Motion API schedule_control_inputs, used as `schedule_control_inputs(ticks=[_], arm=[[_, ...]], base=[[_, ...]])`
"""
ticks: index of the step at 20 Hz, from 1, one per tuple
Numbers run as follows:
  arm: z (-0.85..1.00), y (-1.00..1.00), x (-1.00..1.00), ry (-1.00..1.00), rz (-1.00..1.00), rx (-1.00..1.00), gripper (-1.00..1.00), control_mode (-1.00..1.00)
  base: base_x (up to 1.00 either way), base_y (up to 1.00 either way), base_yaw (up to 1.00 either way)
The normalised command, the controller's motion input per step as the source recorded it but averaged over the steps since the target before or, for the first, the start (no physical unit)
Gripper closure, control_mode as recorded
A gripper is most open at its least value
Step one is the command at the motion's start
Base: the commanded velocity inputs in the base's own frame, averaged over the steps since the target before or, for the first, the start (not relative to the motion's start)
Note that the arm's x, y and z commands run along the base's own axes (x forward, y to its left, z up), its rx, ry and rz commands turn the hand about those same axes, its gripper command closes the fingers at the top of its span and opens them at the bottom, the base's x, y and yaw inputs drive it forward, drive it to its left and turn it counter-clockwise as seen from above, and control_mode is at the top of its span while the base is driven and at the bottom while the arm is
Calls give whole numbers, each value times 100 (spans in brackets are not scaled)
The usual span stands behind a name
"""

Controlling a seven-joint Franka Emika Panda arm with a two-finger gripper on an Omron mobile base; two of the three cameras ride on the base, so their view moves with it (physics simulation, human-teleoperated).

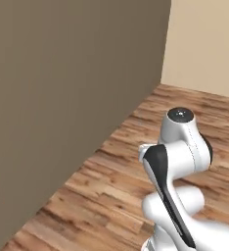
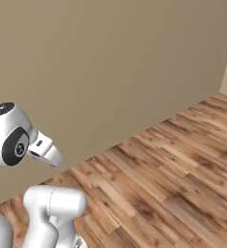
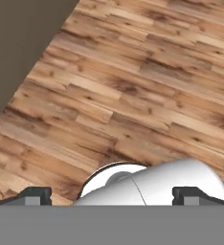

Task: Pick the egg and butter from the fridge and place them by the bowl for mixing.

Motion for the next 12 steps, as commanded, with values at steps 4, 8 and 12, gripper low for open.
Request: schedule_control_inputs(ticks=[4, 8, 12], arm=[[0, 0, 0, 0, 0, 0, -100, 100], [0, 0, 0, 0, 0, 0, -100, 100], [0, 0, 0, 0, 0, 0, -100, 100]], base=[[100, -3, -50], [100, -33, -32], [100, -58, -26]])
